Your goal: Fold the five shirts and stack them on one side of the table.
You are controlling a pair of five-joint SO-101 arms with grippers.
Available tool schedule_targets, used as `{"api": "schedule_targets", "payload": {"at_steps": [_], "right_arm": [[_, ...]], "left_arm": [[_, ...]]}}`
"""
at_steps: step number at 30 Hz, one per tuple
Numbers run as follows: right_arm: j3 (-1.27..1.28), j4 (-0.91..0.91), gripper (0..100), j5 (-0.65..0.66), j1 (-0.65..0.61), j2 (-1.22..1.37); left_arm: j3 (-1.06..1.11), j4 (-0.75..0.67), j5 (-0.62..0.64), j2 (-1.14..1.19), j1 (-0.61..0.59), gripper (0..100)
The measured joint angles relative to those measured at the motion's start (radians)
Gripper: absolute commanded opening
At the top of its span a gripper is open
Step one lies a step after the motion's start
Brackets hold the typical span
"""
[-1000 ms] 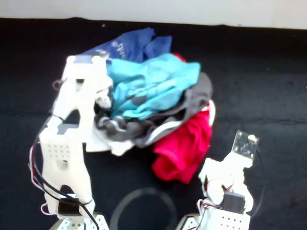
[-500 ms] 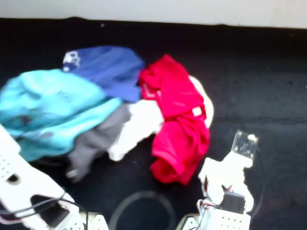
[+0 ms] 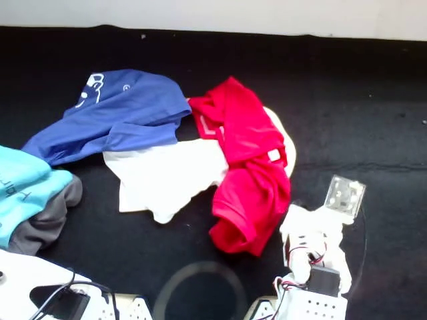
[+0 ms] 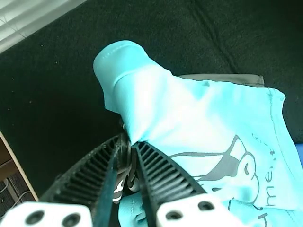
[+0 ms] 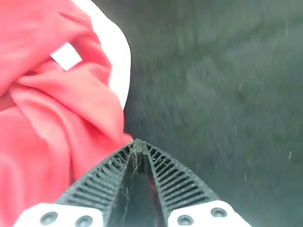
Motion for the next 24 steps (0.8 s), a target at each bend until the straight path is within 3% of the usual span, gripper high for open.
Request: {"api": "schedule_targets", "payload": {"at_steps": [4, 6, 11, 18, 24], "right_arm": [[0.0, -0.031, 1.0, 0.253, 0.0, 0.0], [0.0, -0.031, 2.5, 0.31, 0.0, 0.0], [-0.018, -0.008, 18.5, 0.341, 0.0, 0.0], [-0.258, 0.071, 19.4, 0.342, 0.0, 0.0], [-0.551, 0.155, 19.5, 0.342, 0.0, 0.153]], "left_arm": [[0.0, 0.0, -0.002, 0.0, 0.005, 23], [-0.014, 0.0, -0.002, -0.002, 0.009, 28], [-0.02, 0.0, -0.002, -0.002, 0.02, 27], [0.026, 0.0, -0.002, -0.052, 0.101, 27], [0.33, 0.0, -0.002, -0.238, 0.331, 27]]}}
